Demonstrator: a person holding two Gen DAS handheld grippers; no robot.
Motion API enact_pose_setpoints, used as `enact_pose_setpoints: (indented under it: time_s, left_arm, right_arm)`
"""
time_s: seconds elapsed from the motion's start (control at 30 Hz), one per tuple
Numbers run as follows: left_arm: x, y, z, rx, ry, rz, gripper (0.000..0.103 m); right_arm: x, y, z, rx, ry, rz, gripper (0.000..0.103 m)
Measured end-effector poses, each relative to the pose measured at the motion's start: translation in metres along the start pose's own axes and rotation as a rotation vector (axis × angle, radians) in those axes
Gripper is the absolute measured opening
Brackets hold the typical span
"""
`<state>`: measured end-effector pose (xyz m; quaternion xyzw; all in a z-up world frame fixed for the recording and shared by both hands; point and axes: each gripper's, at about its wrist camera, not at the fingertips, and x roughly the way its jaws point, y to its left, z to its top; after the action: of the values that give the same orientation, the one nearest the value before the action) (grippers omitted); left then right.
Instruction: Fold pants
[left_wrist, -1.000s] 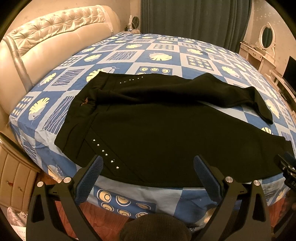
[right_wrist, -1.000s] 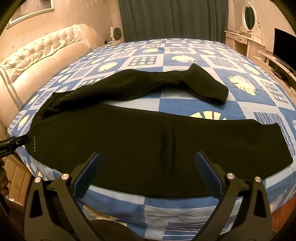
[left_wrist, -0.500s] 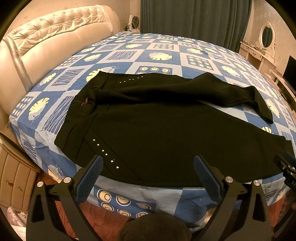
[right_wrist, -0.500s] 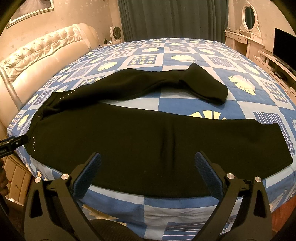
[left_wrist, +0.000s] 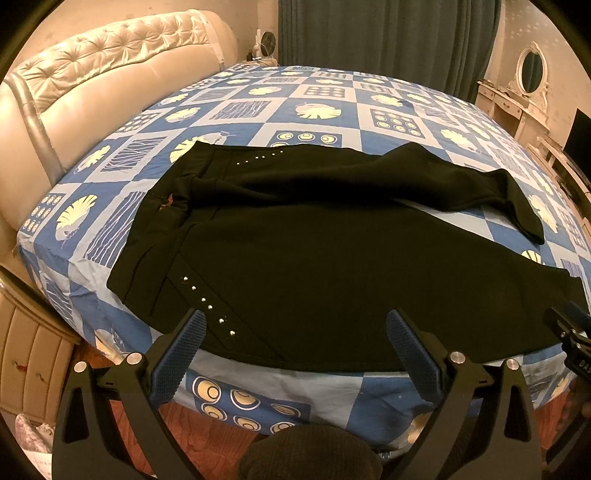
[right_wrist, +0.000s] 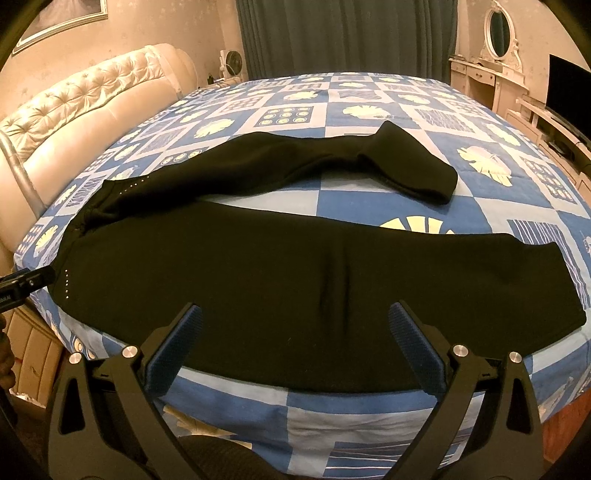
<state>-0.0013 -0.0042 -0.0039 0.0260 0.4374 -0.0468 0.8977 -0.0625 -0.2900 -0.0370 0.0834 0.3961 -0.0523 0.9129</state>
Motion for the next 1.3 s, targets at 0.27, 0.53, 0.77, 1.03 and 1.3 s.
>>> enact_pose_setpoints:
  time_s: [0.27,0.53,0.77,1.03,1.3]
  left_arm:
    - [0.000,-0.001,-0.001,0.003,0.000,0.000,0.097]
    - [0.000,-0.003,-0.002,0.003,0.000,0.001,0.097]
    - [0.001,-0.005,-0.002,0.008,0.003,-0.003,0.097]
    - [-0.001,-0.009,-0.001,-0.012,0.007,-0.049,0.097]
    - [0.004,0.004,0.026,0.051,0.089,-0.211,0.097]
  right_arm:
    - [0.001,0.000,0.000,-0.001,0.001,0.000,0.101]
    - [0.003,0.002,-0.001,-0.003,0.006,-0.001,0.101]
    - [0.005,0.004,-0.003,-0.002,0.013,0.001,0.101]
    - [0.006,0.002,-0.005,0.018,0.025,0.009,0.101]
    - [0.007,-0.010,0.005,0.057,0.049,0.030,0.101]
